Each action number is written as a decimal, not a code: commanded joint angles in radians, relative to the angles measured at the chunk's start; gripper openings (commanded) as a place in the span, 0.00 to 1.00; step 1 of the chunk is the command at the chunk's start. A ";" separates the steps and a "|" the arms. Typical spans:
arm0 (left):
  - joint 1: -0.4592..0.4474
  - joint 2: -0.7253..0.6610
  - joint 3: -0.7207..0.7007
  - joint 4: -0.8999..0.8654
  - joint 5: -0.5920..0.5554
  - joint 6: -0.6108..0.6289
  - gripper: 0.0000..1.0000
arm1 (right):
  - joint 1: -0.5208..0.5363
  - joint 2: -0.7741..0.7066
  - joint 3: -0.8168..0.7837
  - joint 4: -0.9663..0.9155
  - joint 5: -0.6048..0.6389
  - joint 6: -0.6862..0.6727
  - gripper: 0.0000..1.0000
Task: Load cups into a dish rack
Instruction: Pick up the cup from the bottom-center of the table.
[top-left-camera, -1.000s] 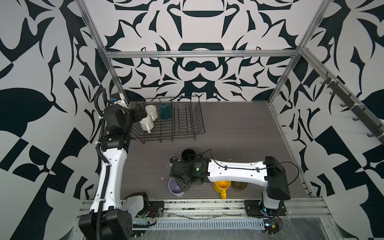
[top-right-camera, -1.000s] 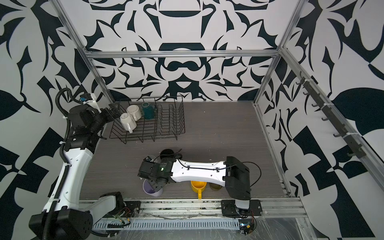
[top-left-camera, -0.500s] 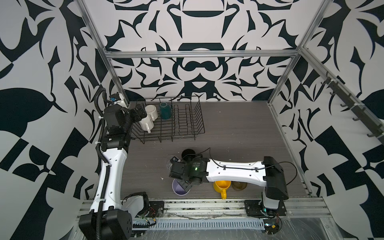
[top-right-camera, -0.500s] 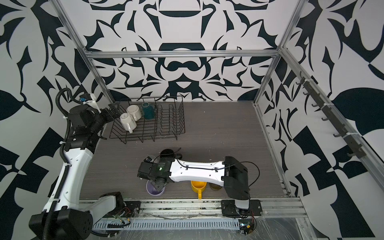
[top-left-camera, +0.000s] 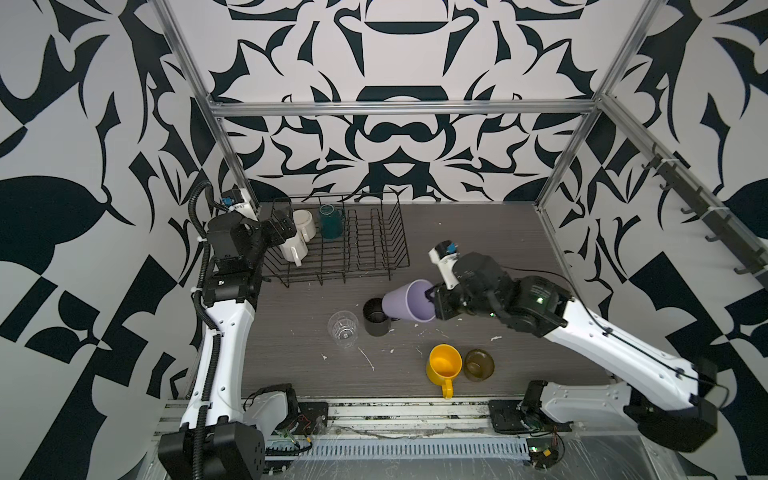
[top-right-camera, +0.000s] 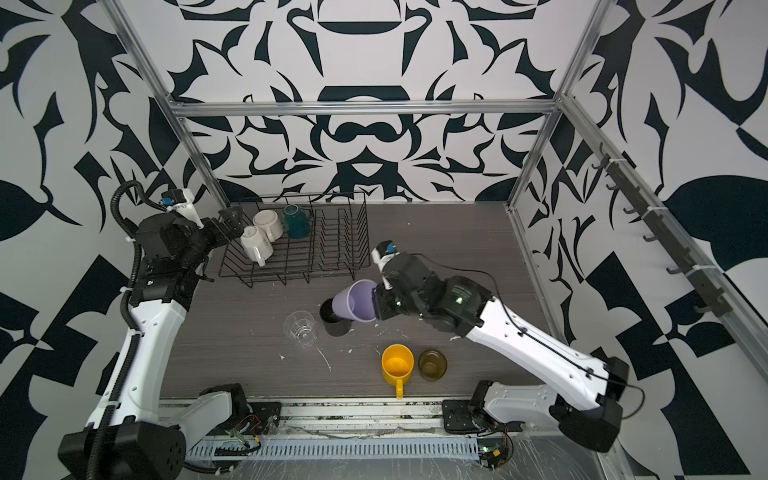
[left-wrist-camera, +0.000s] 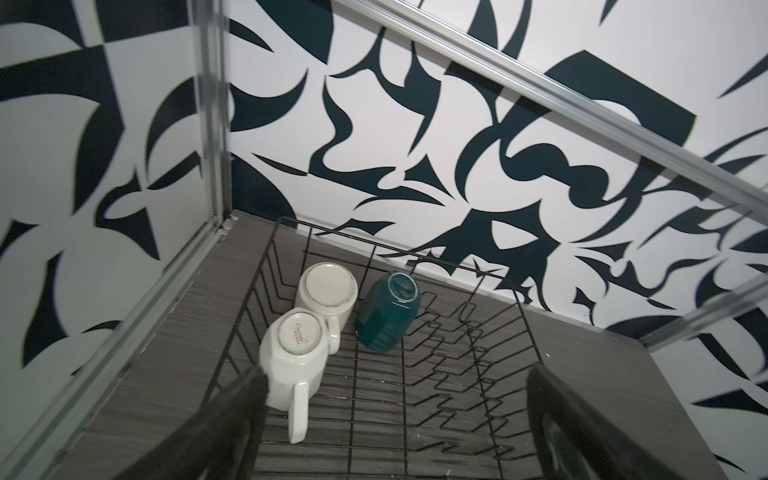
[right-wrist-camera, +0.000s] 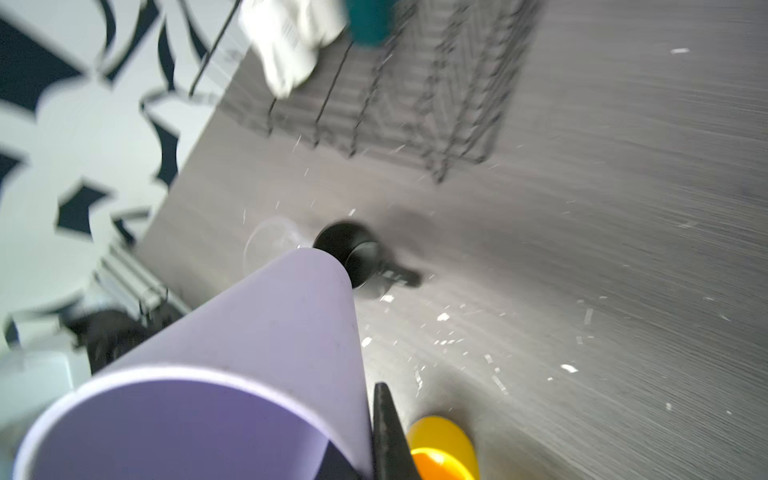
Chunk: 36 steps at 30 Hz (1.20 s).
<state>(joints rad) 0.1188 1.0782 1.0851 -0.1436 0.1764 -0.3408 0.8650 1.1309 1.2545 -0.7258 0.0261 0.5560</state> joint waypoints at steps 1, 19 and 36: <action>0.005 0.020 0.002 0.062 0.217 -0.030 0.98 | -0.135 -0.036 -0.067 0.217 -0.155 0.028 0.00; -0.113 0.040 -0.050 0.187 0.717 -0.178 0.99 | -0.454 0.169 -0.129 0.762 -0.728 0.268 0.00; -0.218 0.034 -0.123 0.400 0.859 -0.310 1.00 | -0.406 0.145 -0.114 0.912 -0.824 0.371 0.00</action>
<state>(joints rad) -0.0917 1.1324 0.9813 0.1776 0.9733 -0.6109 0.4377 1.3083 1.1175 0.1116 -0.7624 0.9176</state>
